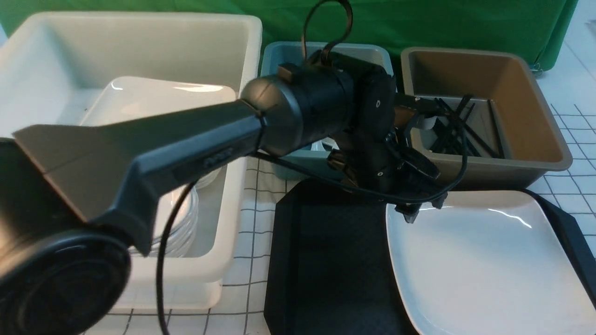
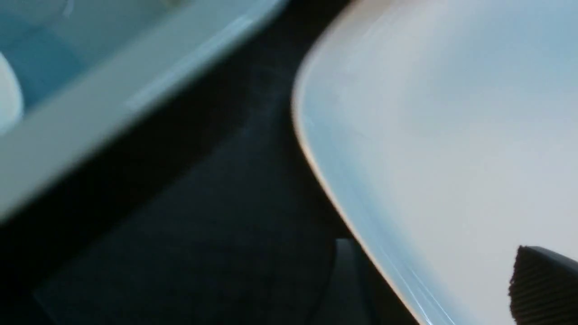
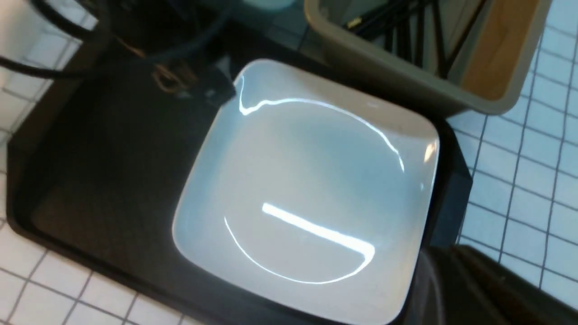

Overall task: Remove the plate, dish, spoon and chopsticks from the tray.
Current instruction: Use the left arm to grab a plate from the dinner plate

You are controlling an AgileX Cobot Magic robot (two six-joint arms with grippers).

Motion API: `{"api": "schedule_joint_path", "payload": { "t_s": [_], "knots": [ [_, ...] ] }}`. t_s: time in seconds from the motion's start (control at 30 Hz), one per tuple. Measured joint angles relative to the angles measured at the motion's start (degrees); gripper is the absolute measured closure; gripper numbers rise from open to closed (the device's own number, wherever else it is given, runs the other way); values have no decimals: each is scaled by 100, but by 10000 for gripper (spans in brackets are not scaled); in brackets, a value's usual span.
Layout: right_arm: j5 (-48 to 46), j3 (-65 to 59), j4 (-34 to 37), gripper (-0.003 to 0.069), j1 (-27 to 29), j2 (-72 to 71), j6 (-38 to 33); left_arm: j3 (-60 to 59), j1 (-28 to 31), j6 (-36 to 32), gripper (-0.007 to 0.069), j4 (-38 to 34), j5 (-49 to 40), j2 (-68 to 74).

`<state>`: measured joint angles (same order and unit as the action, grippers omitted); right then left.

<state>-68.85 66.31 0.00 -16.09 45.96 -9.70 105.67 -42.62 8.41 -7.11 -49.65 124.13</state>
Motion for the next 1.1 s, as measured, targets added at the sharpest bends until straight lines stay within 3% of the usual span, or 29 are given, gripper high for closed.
{"api": "schedule_joint_path", "payload": {
  "t_s": [0.23, 0.57, 0.77, 0.8, 0.83, 1.1],
  "knots": [
    [42, -29, 39, 650, 0, -28, 53, 259, 131, 254, 85, 59, 634, 598],
    [278, -29, 46, 650, 0, -28, -111, 259, 133, -68, 137, -656, 1182, 993],
    [336, -29, 46, 650, 0, -28, -251, 278, 128, -160, 316, -718, 1268, 1050],
    [369, -29, 46, 652, 0, -28, -251, 278, 134, -156, 410, -746, 1268, 1062],
    [385, -31, 46, 652, 0, -28, -253, 286, 148, -114, 445, -826, 1276, 1062],
    [519, -31, 46, 652, 0, -28, -382, 294, 161, -442, 480, -938, 690, 769]
  ]
}}
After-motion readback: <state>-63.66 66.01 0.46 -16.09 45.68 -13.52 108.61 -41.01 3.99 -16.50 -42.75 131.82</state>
